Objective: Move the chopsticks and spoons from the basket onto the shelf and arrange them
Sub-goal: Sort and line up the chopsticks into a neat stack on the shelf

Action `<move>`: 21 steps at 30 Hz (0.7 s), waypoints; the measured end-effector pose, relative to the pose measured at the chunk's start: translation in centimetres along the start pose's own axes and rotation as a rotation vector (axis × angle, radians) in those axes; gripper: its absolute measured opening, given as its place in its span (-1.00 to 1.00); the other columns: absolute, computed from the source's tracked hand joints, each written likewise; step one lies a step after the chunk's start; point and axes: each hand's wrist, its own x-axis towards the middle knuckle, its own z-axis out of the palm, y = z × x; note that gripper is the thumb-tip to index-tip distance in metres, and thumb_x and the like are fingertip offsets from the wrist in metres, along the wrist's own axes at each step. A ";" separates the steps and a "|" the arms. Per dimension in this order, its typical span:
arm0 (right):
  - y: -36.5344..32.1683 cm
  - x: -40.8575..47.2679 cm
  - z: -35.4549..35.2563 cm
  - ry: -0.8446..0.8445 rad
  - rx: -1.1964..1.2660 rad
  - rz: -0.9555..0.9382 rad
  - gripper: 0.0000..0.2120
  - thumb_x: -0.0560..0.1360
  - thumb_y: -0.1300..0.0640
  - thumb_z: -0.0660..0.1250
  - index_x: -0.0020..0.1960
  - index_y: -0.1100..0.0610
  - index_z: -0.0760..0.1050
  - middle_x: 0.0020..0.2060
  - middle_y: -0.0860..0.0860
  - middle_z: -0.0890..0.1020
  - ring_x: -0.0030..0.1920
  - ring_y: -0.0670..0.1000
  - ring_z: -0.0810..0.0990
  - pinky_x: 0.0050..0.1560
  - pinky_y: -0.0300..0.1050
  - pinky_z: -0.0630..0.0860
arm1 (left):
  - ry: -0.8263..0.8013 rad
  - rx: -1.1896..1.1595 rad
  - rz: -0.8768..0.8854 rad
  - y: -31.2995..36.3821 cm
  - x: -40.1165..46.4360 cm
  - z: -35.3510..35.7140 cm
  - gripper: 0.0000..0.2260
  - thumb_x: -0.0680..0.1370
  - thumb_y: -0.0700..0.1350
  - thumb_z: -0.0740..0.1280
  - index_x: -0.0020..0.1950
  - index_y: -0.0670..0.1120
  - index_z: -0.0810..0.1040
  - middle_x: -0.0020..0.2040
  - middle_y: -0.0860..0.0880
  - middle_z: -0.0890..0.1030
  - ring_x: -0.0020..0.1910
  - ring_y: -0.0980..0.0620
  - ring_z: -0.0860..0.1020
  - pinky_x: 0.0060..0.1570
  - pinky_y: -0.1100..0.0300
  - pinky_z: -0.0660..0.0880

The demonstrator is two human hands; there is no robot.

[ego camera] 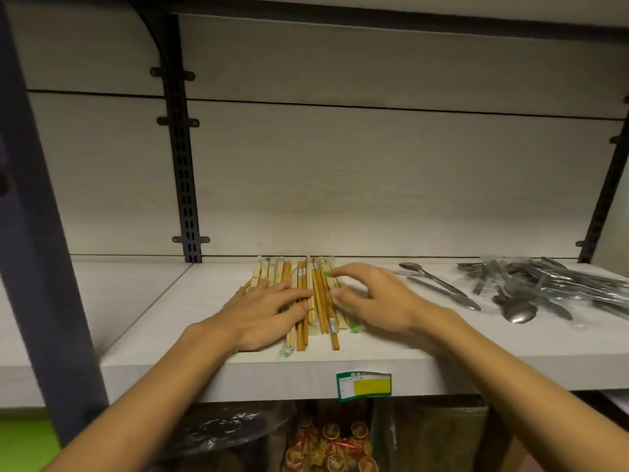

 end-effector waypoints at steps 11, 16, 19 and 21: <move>-2.9 -0.4 2.0 -0.174 -0.034 0.081 -0.51 0.62 -0.11 0.14 0.49 0.02 0.26 0.40 0.02 0.40 0.35 0.08 0.41 0.32 -0.05 0.36 | -0.013 -0.042 -0.024 -3.2 -2.1 -1.6 -0.63 0.62 0.23 0.00 0.44 0.37 0.19 0.56 0.17 0.09 0.55 0.03 -0.03 0.48 -0.07 -0.01; -4.2 0.5 2.8 -0.092 -0.049 0.064 -0.53 0.58 -0.13 0.21 0.44 0.02 0.34 0.38 0.01 0.44 0.33 0.04 0.42 0.27 -0.10 0.37 | 0.137 -0.197 0.024 -3.6 -3.0 -1.9 -0.56 0.57 0.27 0.11 0.45 0.28 0.27 0.47 0.09 0.33 0.38 0.06 0.35 0.33 0.07 0.33; -4.8 0.8 2.8 -0.039 -0.066 0.052 -0.59 0.57 -0.13 0.22 0.35 0.02 0.44 0.29 0.01 0.51 0.24 0.02 0.47 0.17 -0.10 0.42 | 0.232 -0.218 0.039 -4.0 -3.5 -2.4 -0.55 0.54 0.32 0.11 0.39 0.22 0.38 0.39 0.09 0.44 0.26 0.11 0.42 0.21 0.12 0.39; -4.9 0.9 2.7 0.010 -0.095 0.051 -0.65 0.57 -0.10 0.23 0.29 0.01 0.48 0.24 0.00 0.54 0.19 0.02 0.48 0.12 -0.09 0.44 | 0.322 -0.194 -0.008 -4.4 -3.7 -2.6 -0.59 0.55 0.28 0.14 0.32 0.15 0.46 0.32 0.08 0.49 0.25 0.09 0.43 0.22 0.06 0.41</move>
